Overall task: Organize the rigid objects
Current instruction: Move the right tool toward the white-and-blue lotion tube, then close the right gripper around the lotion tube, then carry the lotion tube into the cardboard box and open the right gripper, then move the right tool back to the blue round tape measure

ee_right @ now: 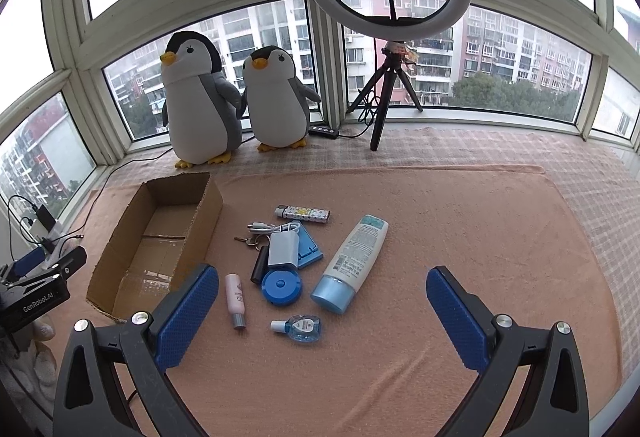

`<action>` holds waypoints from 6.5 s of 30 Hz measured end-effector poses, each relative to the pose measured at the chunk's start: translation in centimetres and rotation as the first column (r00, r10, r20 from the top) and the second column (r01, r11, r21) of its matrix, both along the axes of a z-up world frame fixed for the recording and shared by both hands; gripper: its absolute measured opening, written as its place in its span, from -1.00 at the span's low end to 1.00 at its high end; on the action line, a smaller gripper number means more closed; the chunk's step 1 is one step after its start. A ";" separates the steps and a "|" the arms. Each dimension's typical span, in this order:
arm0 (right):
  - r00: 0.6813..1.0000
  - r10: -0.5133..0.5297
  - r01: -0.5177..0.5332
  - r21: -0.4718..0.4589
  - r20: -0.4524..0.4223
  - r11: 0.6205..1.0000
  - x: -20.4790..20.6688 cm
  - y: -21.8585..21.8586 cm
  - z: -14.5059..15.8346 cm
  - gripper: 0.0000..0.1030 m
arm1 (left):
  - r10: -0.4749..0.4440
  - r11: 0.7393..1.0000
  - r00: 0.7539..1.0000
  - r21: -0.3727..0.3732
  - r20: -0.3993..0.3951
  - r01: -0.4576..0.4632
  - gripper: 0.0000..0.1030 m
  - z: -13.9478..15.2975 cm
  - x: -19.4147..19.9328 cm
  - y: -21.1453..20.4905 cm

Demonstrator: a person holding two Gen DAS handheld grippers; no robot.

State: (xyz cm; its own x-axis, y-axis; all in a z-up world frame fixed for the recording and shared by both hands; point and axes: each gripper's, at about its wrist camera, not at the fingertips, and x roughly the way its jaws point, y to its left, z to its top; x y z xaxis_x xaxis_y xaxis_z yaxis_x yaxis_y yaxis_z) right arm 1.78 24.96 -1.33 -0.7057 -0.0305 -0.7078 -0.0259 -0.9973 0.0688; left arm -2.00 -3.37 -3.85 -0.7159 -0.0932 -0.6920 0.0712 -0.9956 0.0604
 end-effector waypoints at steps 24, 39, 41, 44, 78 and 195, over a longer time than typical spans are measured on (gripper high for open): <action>0.992 -0.078 0.080 -0.013 0.103 0.997 -2.8 4.1 -6.3 0.99 | 0.105 0.993 0.978 -0.062 0.181 -0.096 0.73 -9.8 -4.7 -4.7; 0.970 -0.093 0.090 0.025 0.224 0.996 -8.0 2.4 -11.2 0.91 | 0.084 0.996 0.971 -0.008 0.225 -0.084 0.25 -11.9 -5.3 -4.9; 0.967 -0.092 0.087 0.032 0.238 0.996 -8.6 2.1 -11.8 0.85 | 0.080 0.997 0.972 -0.009 0.220 -0.080 0.24 -11.9 -5.3 -4.9; 0.965 -0.093 0.083 0.051 0.244 0.995 -9.2 1.7 -12.2 0.79 | 0.075 0.997 0.973 -0.014 0.219 -0.074 0.24 -11.8 -5.3 -4.8; 0.975 -0.009 -0.012 0.095 0.222 0.995 -11.2 2.4 -14.6 -0.15 | 0.080 0.997 0.978 -0.007 0.193 -0.080 0.23 -12.0 -5.2 -4.8; 0.936 0.256 -0.260 -0.016 0.240 0.965 -8.4 -4.4 -12.0 0.15 | 0.078 0.997 0.982 -0.012 0.172 -0.077 0.26 -12.2 -5.2 -4.7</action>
State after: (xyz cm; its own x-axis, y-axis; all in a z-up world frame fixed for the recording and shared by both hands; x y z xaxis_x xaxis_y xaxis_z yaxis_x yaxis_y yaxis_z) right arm -6.62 20.56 -13.34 -0.4856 -0.1768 -0.8561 0.2191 -0.9727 0.0766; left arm -7.16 -8.11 -16.08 -0.5768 -0.1476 -0.8035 0.1364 -0.9871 0.0834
